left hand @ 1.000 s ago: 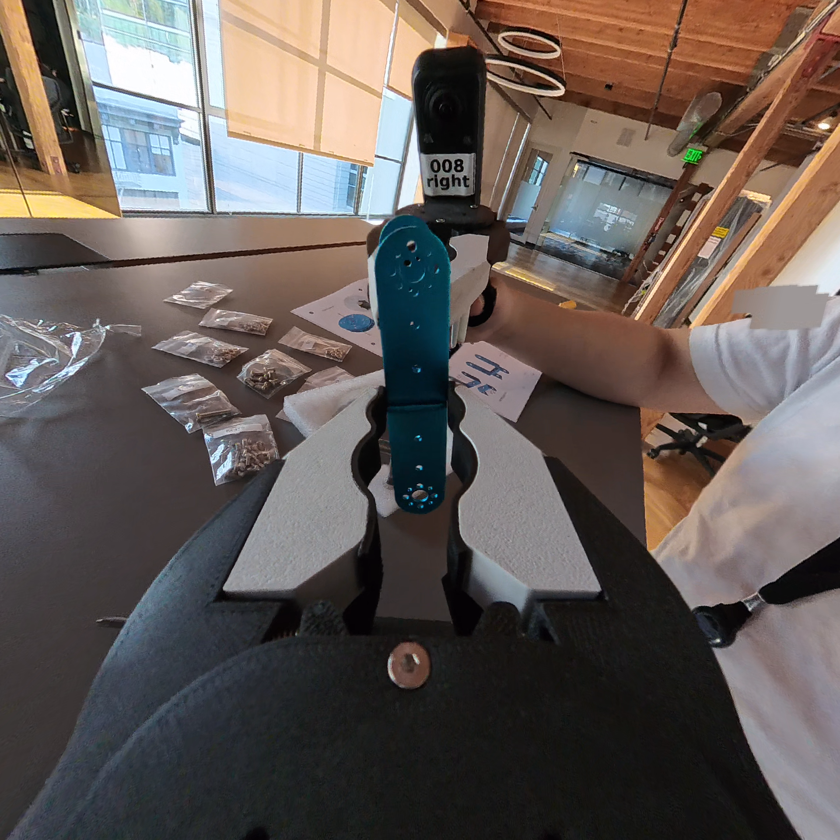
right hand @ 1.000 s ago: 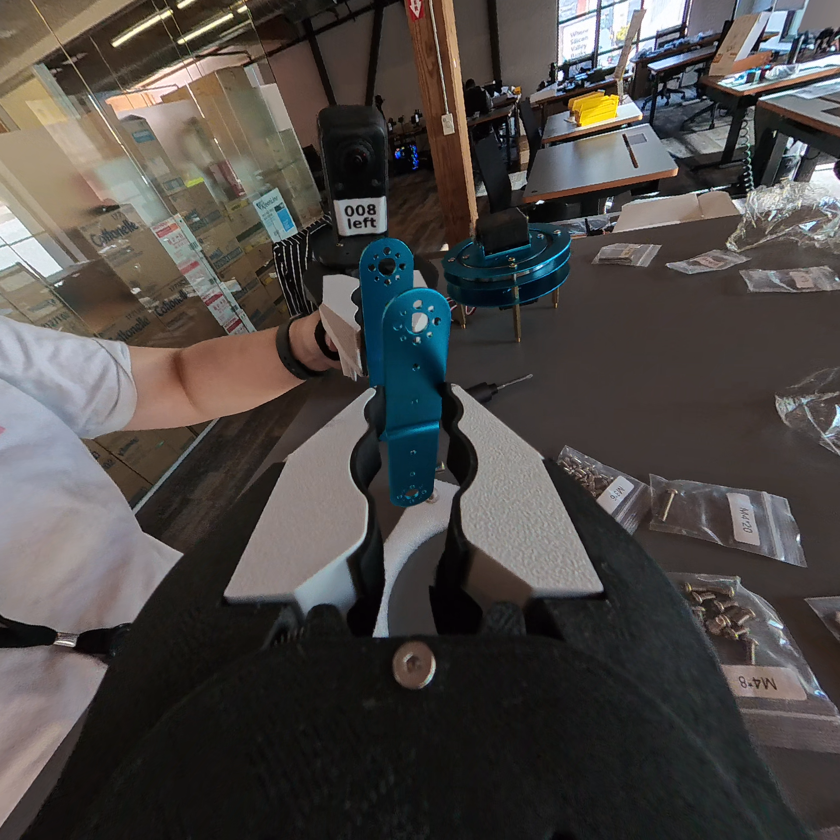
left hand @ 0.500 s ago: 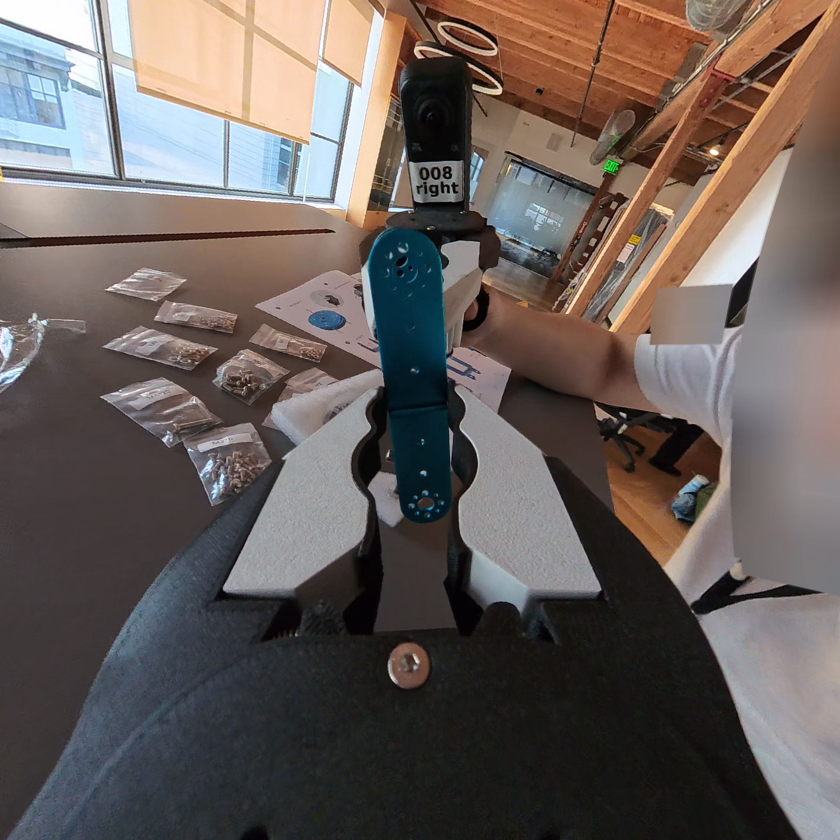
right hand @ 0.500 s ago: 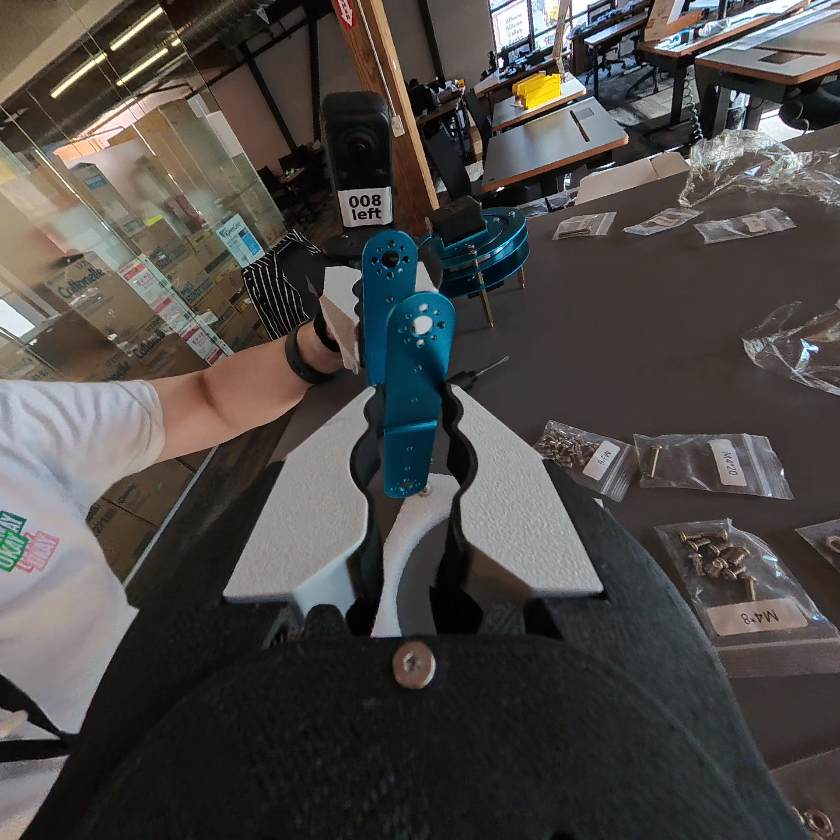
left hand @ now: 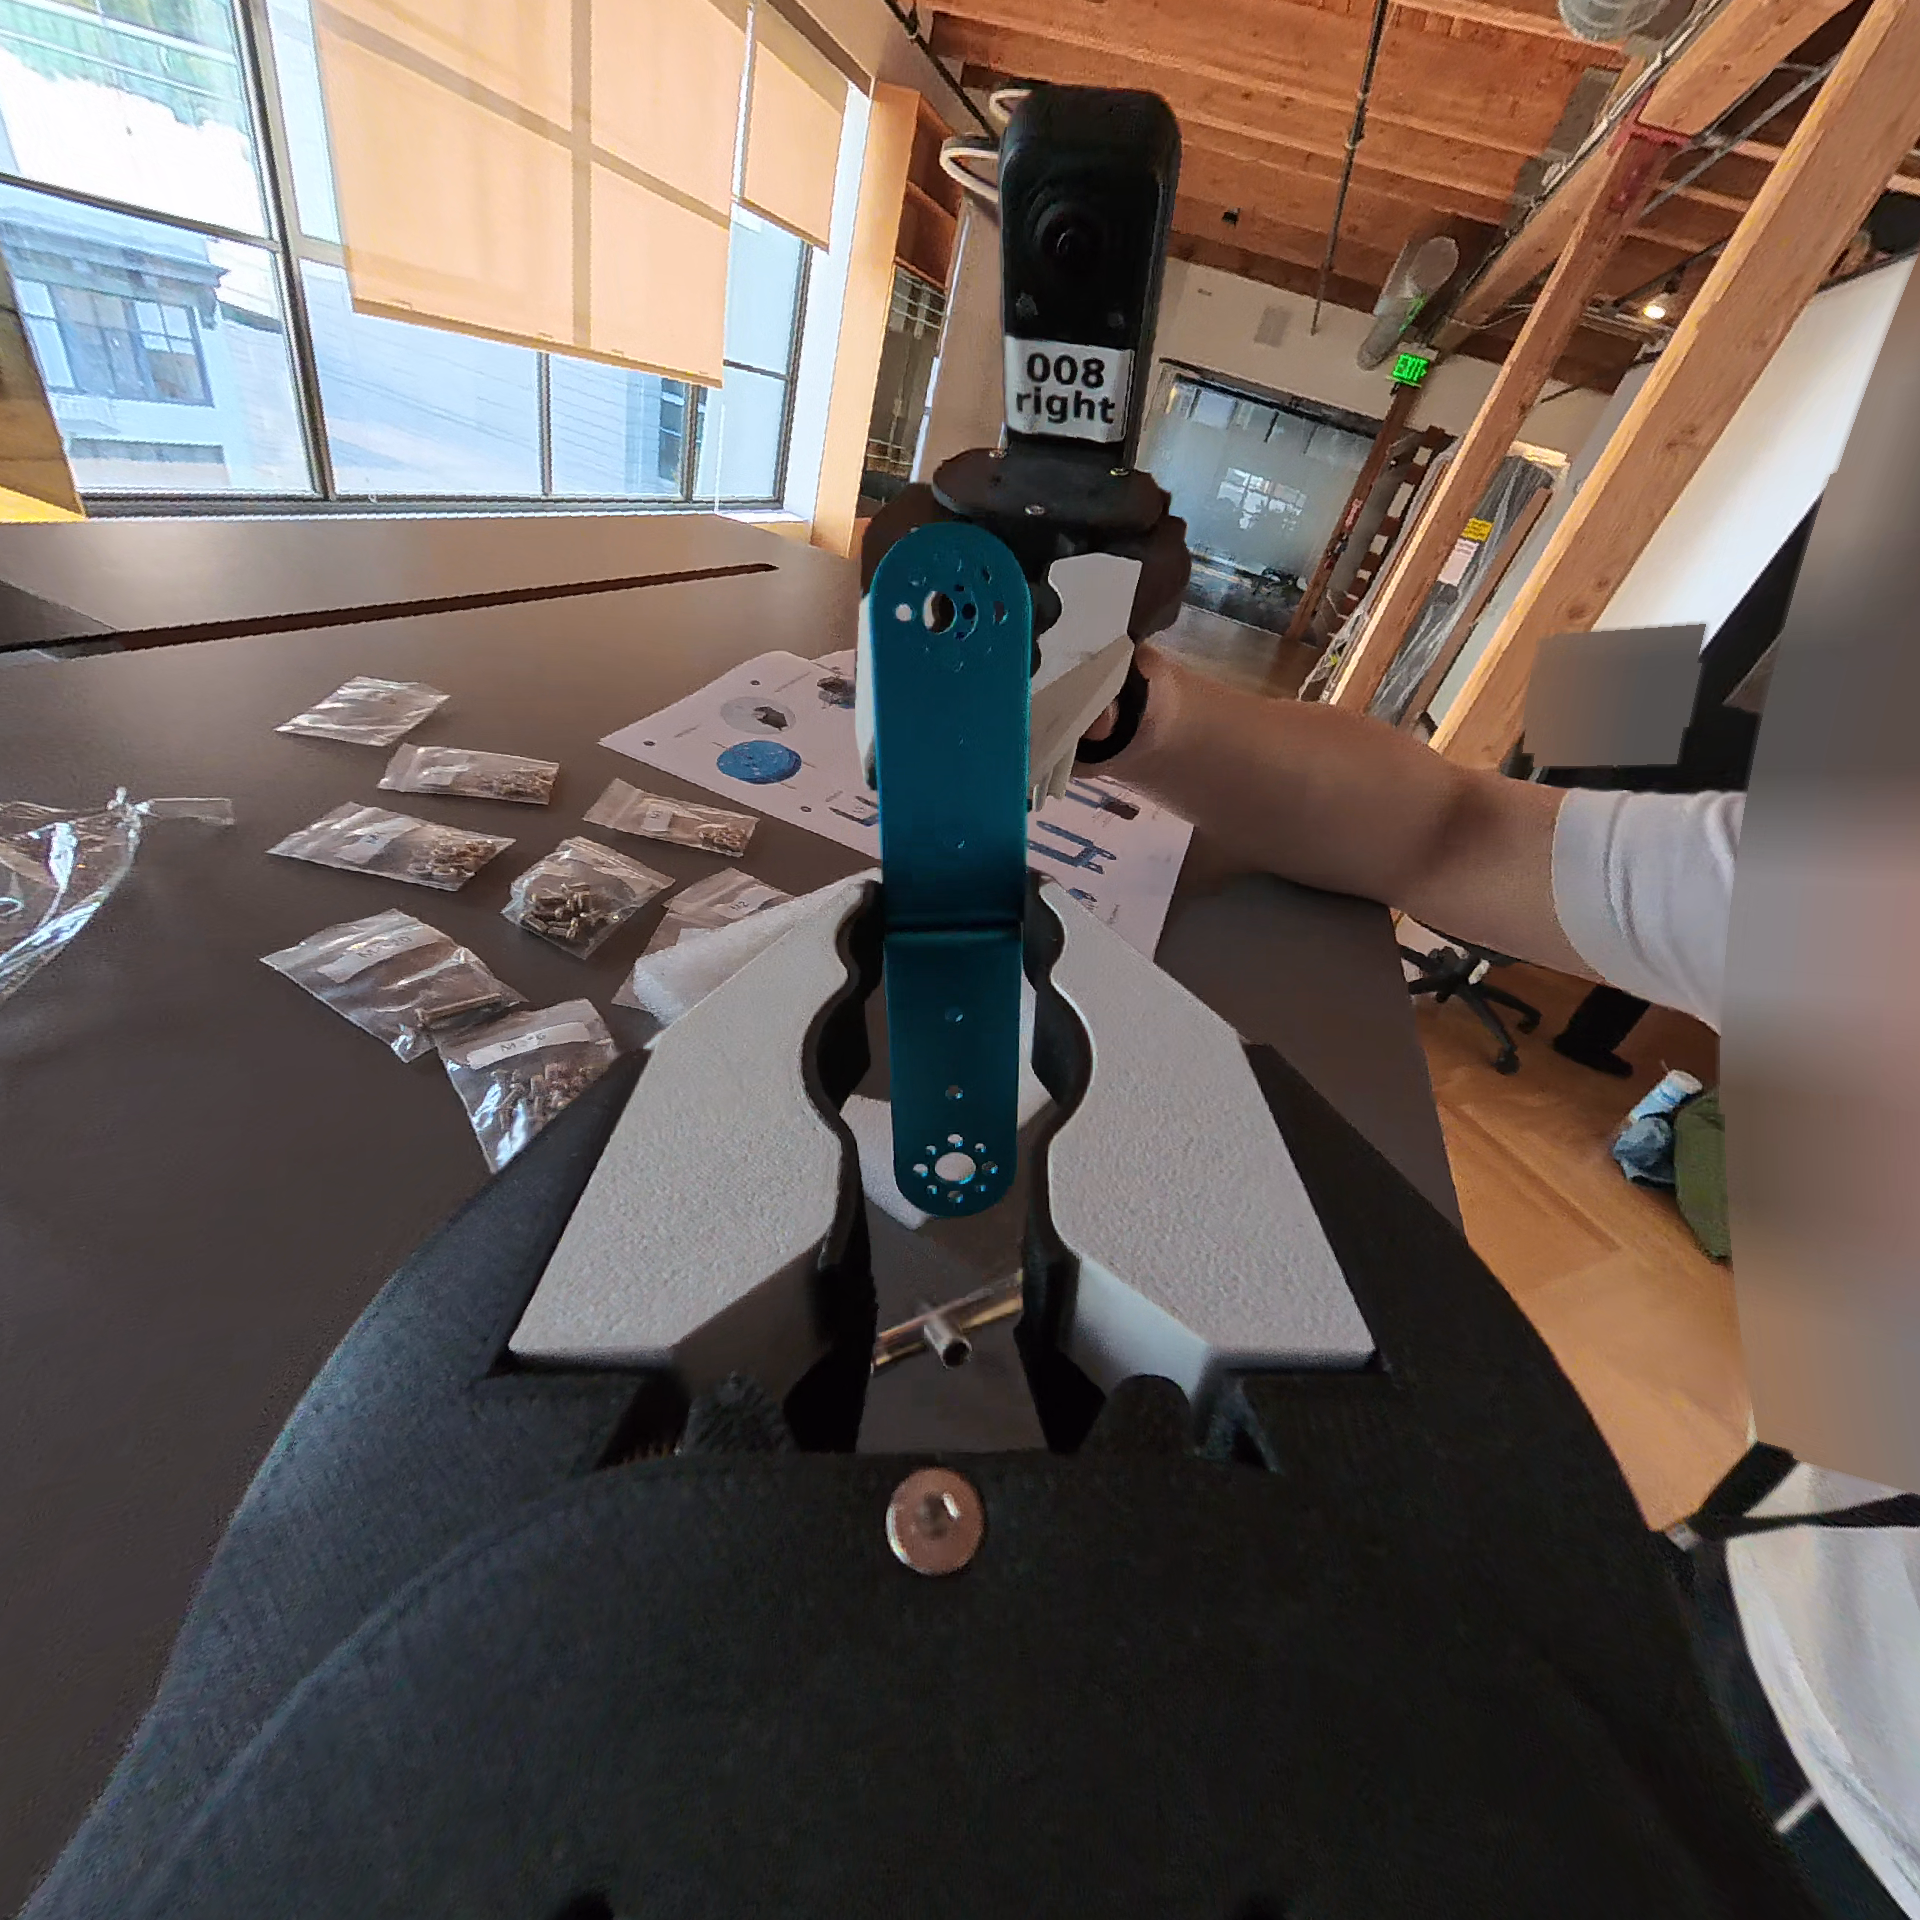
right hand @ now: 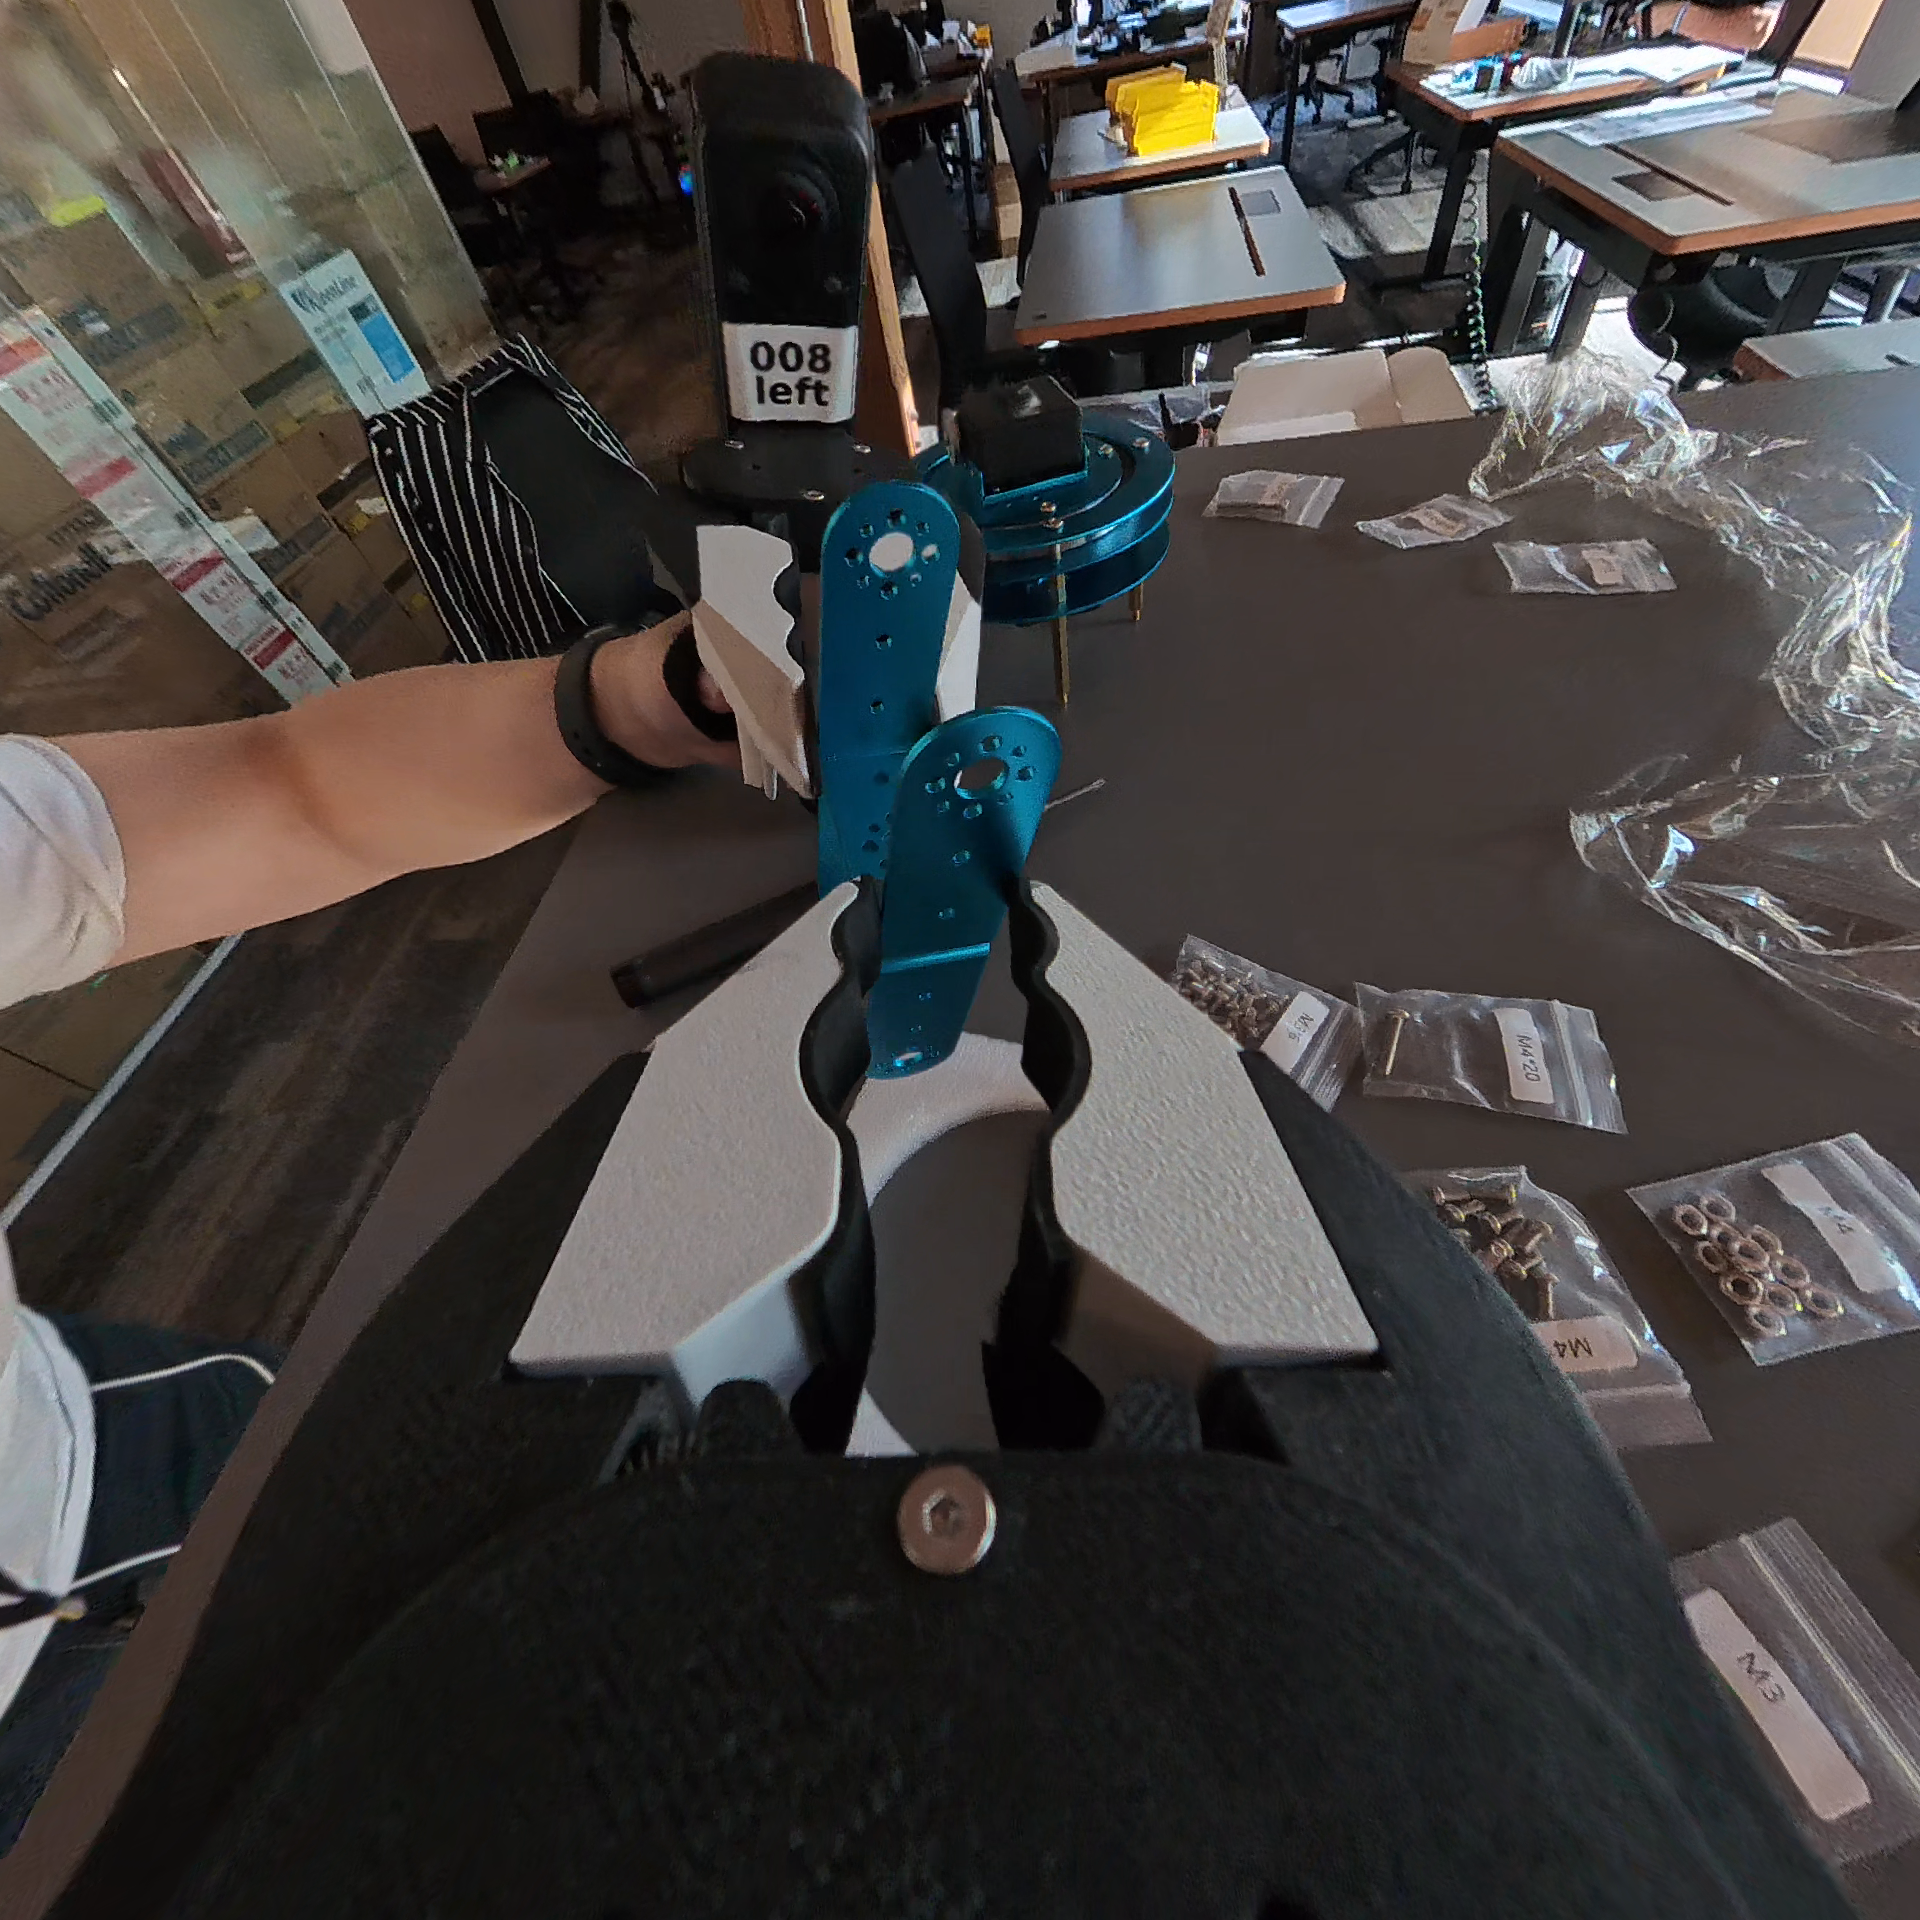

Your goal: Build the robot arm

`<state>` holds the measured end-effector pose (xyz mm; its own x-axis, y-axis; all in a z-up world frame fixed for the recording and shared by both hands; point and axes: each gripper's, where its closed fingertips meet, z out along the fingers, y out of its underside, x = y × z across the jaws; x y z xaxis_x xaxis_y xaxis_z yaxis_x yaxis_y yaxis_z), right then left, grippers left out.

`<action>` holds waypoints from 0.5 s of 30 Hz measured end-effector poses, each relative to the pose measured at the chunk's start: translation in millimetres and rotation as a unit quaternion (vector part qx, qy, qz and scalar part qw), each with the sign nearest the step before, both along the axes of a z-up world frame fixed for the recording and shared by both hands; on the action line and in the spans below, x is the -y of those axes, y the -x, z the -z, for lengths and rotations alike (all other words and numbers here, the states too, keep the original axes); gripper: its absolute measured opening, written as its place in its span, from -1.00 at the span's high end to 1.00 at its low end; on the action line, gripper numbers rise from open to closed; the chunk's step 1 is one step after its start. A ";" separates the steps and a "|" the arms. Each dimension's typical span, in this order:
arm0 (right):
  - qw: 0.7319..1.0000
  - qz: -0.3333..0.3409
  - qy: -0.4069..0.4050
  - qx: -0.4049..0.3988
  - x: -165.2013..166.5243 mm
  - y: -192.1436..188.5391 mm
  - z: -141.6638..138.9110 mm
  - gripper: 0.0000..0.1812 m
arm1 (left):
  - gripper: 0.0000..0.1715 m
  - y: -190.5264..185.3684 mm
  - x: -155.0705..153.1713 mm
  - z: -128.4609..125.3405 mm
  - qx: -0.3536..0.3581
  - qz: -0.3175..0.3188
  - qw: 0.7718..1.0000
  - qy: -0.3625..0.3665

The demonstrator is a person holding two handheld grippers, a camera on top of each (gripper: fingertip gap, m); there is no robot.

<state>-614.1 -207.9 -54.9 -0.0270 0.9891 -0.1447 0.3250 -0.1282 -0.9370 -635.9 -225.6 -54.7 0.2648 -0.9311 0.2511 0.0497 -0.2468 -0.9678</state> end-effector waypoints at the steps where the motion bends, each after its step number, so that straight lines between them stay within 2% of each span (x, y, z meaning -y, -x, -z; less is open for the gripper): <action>1: 1.000 0.004 -0.003 -0.005 1.8 -1.1 -1.6 0.73 | 0.71 -1.0 1.6 -1.3 -0.001 0.002 1.000 -0.007; 6: 0.997 0.033 0.030 -0.061 2.9 3.0 -24.4 0.73 | 0.70 -3.9 3.4 -12.7 0.014 0.009 0.999 -0.031; 8: 0.996 0.043 0.013 -0.079 0.9 8.9 -37.0 0.74 | 0.69 -9.9 2.9 -11.9 0.016 0.033 0.999 -0.010; 10: 0.996 0.059 -0.022 -0.057 -7.0 13.1 -30.2 0.74 | 0.69 -14.4 -5.5 3.7 -0.028 0.035 0.999 0.016; 12: 0.996 0.064 -0.016 -0.059 -12.1 17.3 -22.6 0.75 | 0.69 -15.4 -9.6 18.2 -0.078 0.042 0.996 0.025; 15: 0.996 0.066 0.003 -0.056 -13.7 12.7 -11.7 0.74 | 0.69 -11.6 -11.0 22.2 -0.101 0.056 0.993 0.026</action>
<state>-626.7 -194.2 -43.3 0.0862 0.9844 -0.1533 0.1980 -0.1678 -0.9657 -624.3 -214.7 -76.9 0.2092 -0.9451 0.2511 -0.1745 -0.2888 -0.9414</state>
